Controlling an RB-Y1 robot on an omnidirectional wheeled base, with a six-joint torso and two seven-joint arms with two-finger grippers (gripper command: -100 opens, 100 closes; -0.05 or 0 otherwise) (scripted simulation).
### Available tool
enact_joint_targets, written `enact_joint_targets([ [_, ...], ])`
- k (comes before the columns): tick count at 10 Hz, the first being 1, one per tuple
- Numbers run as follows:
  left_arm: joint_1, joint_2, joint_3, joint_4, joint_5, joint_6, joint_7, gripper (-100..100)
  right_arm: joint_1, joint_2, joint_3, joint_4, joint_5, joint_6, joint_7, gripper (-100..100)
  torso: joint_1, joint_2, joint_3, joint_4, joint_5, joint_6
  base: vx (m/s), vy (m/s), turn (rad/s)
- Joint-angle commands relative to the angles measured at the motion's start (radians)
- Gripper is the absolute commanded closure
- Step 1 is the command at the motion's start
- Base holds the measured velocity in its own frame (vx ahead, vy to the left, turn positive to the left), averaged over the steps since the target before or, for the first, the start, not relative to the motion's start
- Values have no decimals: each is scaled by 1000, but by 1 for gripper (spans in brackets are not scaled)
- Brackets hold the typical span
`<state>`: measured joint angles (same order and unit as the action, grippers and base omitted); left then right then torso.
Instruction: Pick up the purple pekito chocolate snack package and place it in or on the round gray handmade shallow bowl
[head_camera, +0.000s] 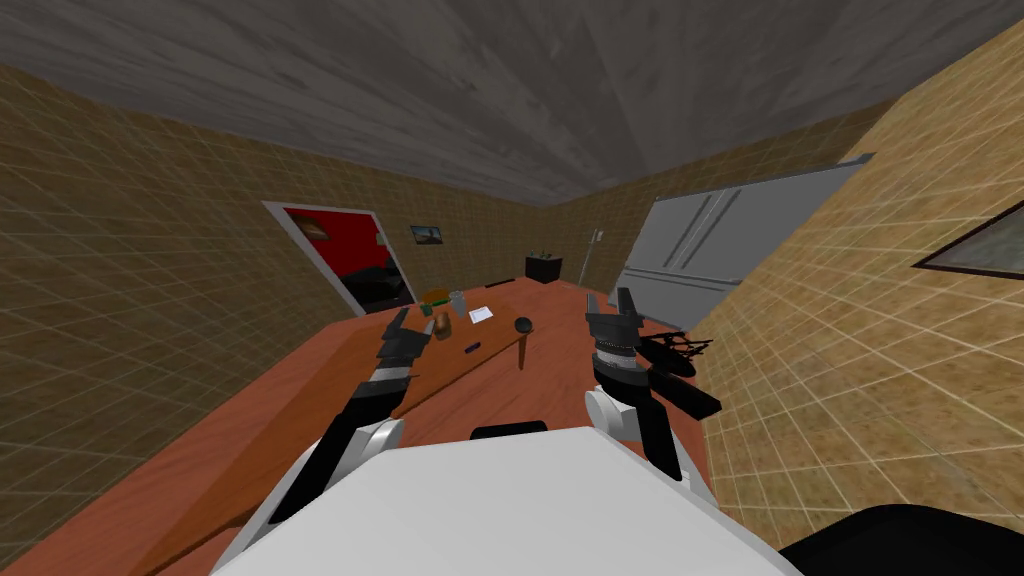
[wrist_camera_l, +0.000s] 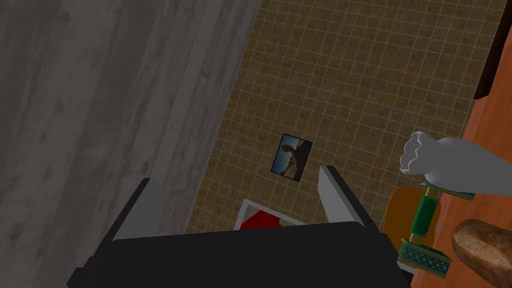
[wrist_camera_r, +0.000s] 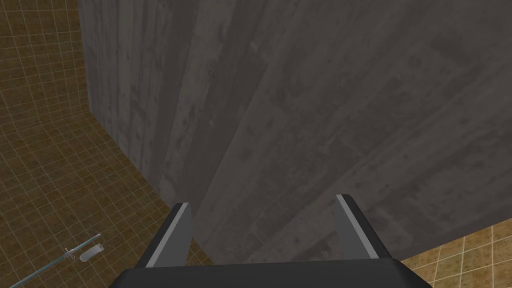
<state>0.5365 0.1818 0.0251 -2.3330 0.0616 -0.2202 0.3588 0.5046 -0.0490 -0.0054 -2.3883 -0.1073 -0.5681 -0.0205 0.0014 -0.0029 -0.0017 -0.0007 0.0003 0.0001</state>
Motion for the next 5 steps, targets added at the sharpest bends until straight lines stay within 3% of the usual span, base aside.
enact_joint_targets([
  [1, 10, 10, 3, 15, 32, 50, 44, -100, 0, 0, 0, 0, 0, 0, 0, 0, 0, 0, 0, 0, 0, 0, 52, 16, -350],
  [2, 10, 10, 3, 15, 32, 59, 44, -100, 0, 0, 0, 0, 0, 0, 0, 0, 0, 0, 0, 0, 0, 0, 34, 13, -142],
  [3, 18, 20, 11, 28, 57, 93, 74, -100, 0, 0, 0, 0, 0, 0, 0, 0, -1, 0, 0, 0, 0, -1, 31, 10, -301],
  [5, 36, 38, 28, 58, 111, 157, 134, -100, 0, 0, 0, 0, 0, 0, 0, 0, 0, 0, 0, 0, 0, 0, 50, 23, -430],
])
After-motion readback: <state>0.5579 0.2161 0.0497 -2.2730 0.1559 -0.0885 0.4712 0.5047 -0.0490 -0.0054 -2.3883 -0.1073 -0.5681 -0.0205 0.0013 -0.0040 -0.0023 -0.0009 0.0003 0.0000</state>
